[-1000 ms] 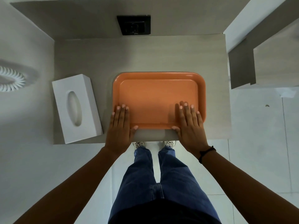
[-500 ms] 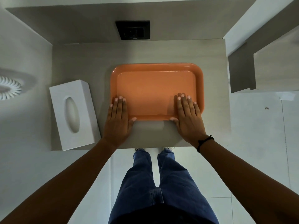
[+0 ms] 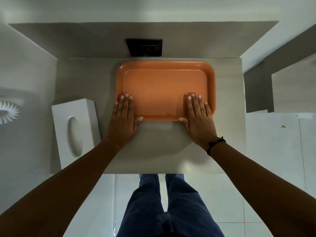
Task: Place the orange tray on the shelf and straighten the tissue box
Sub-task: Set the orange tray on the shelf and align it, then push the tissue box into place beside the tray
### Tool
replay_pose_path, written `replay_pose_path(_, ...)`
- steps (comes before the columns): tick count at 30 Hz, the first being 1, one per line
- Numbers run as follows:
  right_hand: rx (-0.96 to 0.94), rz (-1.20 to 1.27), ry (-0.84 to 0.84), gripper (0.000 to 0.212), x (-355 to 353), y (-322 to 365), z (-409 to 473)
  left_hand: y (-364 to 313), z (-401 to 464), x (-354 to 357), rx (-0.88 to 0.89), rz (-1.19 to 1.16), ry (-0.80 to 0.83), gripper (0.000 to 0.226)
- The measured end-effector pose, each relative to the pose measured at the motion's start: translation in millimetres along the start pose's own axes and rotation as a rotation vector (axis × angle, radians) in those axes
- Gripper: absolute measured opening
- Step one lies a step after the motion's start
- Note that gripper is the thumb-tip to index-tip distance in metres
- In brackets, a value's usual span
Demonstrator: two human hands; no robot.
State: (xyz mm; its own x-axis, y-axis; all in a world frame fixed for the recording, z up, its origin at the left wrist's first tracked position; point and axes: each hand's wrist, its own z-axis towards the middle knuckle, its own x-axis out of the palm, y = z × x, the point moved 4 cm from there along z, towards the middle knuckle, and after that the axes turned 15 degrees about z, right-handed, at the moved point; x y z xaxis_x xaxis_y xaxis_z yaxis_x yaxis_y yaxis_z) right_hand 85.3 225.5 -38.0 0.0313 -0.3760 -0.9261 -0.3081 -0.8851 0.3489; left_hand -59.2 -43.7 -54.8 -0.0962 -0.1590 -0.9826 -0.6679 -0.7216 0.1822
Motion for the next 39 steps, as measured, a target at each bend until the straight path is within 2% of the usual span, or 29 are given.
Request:
replay_pose_path(13, -0.002, -0.004, -0.015, 0.095, -4.6, 1.9, 16.9, 5.8, 17.1, -10.4, -0.039, -0.018, -0.055, 0.089)
replay_pose_path(15, -0.070, -0.002, -0.002, 0.096, -2.9, 19.8, 13.8, 14.5, 10.5, -18.3, -0.106, -0.041, -0.073, 0.090)
replay_pose_path(18, -0.275, -0.010, 0.054, 0.095, 9.1, 65.8, 8.3, 43.3, -6.7, -29.8, -0.276, -0.047, -0.060, 0.089)
replay_pose_path(23, -0.603, -0.025, 0.174, 0.093, 45.3, 148.7, 0.1, 87.0, -71.5, -39.5, -0.544, -0.012, -0.005, 0.089)
replay_pose_path(27, -0.780, -0.079, 0.278, 0.090, 77.5, 181.8, -6.4, 99.0, -124.0, -30.0, -0.740, -0.069, 0.080, 0.087)
replay_pose_path(31, -0.839, -0.081, 0.305, 0.091, 101.4, 187.6, -8.1, 95.7, -143.5, -16.6, -0.810, -0.093, 0.151, 0.091)
replay_pose_path(39, -0.833, -0.058, 0.255, 0.089, 114.7, 182.4, -7.9, 101.1, -137.9, -8.5, -0.788, -0.045, 0.101, 0.093)
